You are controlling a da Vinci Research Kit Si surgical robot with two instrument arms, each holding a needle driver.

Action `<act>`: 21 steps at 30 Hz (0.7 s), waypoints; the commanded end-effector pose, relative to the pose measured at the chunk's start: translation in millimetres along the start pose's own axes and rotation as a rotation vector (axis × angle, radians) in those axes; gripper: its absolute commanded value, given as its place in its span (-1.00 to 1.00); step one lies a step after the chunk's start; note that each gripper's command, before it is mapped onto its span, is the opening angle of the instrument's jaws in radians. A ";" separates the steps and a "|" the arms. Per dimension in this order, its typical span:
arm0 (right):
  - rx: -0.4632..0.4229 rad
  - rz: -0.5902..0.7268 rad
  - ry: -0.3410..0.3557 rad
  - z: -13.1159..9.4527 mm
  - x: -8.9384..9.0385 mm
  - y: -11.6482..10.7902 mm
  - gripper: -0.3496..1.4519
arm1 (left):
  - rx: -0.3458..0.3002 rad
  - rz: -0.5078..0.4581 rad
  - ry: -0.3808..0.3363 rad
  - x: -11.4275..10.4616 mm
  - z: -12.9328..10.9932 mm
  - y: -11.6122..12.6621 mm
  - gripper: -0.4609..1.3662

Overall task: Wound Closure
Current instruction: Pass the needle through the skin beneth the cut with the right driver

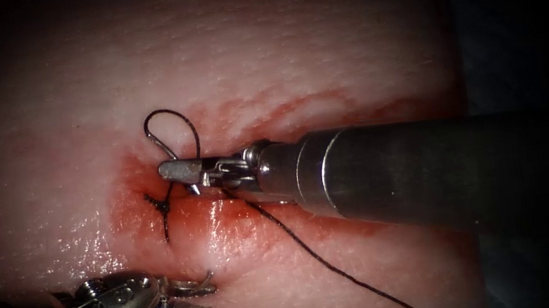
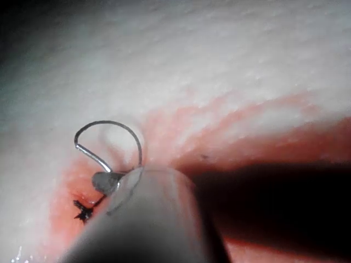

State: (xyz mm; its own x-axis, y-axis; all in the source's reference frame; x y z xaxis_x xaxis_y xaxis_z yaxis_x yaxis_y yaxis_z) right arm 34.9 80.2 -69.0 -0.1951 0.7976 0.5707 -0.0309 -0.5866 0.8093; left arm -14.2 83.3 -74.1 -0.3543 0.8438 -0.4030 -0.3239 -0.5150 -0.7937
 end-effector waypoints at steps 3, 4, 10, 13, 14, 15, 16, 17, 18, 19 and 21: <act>-0.025 -0.006 -0.008 -0.1 -1.0 0.0 -1.00 | 0.002 -0.001 0.002 0.1 -0.1 0.0 -0.29; -0.025 -0.007 -0.005 -0.2 -1.2 0.0 -1.00 | 0.001 -0.001 0.002 0.1 -0.1 0.0 -0.29; -0.032 -0.014 0.000 -1.2 -2.1 0.5 -1.00 | 0.004 0.004 0.004 0.3 -0.4 0.1 -0.29; -0.031 -0.018 -0.003 -1.3 -2.7 0.7 -1.00 | 0.004 0.004 0.004 0.3 -0.4 0.1 -0.29; -0.031 -0.018 -0.005 -1.3 -2.8 0.8 -1.00 | 0.004 0.004 0.004 0.3 -0.4 0.1 -0.29; -0.029 -0.018 0.000 -1.4 -2.9 0.8 -1.00 | 0.004 0.004 0.004 0.3 -0.4 0.1 -0.29; -0.030 -0.018 0.004 -1.4 -2.8 0.7 -1.00 | 0.004 0.004 0.004 0.3 -0.4 0.1 -0.29; -0.030 -0.018 0.004 -1.5 -2.7 0.7 -1.00 | 0.004 0.004 0.004 0.3 -0.4 0.1 -0.29; -0.031 -0.017 0.007 -1.6 -2.6 0.7 -1.00 | 0.004 0.004 0.004 0.2 -0.4 0.1 -0.29; -0.032 -0.017 0.013 -1.7 -2.4 0.7 -1.00 | 0.004 0.004 0.004 0.2 -0.4 0.1 -0.29; -0.030 -0.053 0.018 -1.8 -1.5 0.3 -1.00 | 0.004 0.003 0.004 0.2 -0.4 0.1 -0.29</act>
State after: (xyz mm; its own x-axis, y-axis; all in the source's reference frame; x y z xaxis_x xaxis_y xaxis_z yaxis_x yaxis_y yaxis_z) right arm 33.3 79.1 -69.6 -0.2148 0.8273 0.5191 -0.0684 -0.5430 0.8369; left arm -13.9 83.5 -74.5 -0.3524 0.8425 -0.4075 -0.3260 -0.5187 -0.7904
